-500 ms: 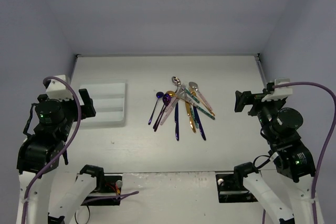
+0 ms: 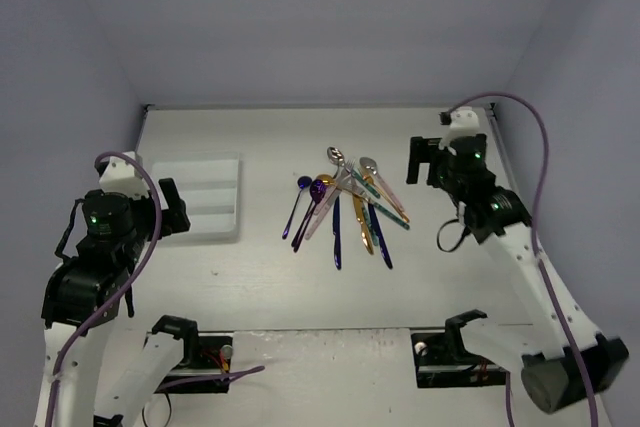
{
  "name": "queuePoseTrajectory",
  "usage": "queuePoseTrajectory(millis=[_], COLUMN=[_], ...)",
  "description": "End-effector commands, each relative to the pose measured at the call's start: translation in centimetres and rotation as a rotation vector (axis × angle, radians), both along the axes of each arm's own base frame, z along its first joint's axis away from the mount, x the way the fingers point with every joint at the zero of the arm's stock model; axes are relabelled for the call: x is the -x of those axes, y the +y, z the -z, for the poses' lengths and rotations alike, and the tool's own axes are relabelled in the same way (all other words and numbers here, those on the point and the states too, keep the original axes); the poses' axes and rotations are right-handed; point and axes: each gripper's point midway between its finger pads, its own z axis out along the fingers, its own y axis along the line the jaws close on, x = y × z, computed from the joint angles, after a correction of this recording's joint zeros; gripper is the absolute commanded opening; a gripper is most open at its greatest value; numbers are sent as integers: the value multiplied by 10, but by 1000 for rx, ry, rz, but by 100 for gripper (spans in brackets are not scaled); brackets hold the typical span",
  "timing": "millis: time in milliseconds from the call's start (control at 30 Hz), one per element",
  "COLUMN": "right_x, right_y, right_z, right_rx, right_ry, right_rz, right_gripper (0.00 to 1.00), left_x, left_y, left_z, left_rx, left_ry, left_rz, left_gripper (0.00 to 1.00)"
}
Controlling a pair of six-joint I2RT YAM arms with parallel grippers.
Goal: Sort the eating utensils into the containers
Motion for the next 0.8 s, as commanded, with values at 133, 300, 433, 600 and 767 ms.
queuePoseTrajectory(millis=[133, 300, 433, 600, 767], right_x=[-94, -127, -143, -154, -155], right_y=[27, 38, 43, 43, 47], right_z=[89, 141, 174, 198, 218], right_rx=[-29, -15, 20, 4, 15], right_ry=[239, 349, 405, 443, 478], right_rz=[101, 63, 17, -6, -45], right_gripper=[100, 91, 84, 74, 58], left_x=[-1, 2, 4, 6, 9], left_y=[-15, -21, -30, -34, -42], left_z=[11, 18, 22, 28, 41], left_rx=[111, 147, 186, 213, 235], left_ry=[6, 22, 36, 52, 92], left_rz=[17, 30, 60, 68, 100], left_gripper=[91, 91, 91, 91, 91])
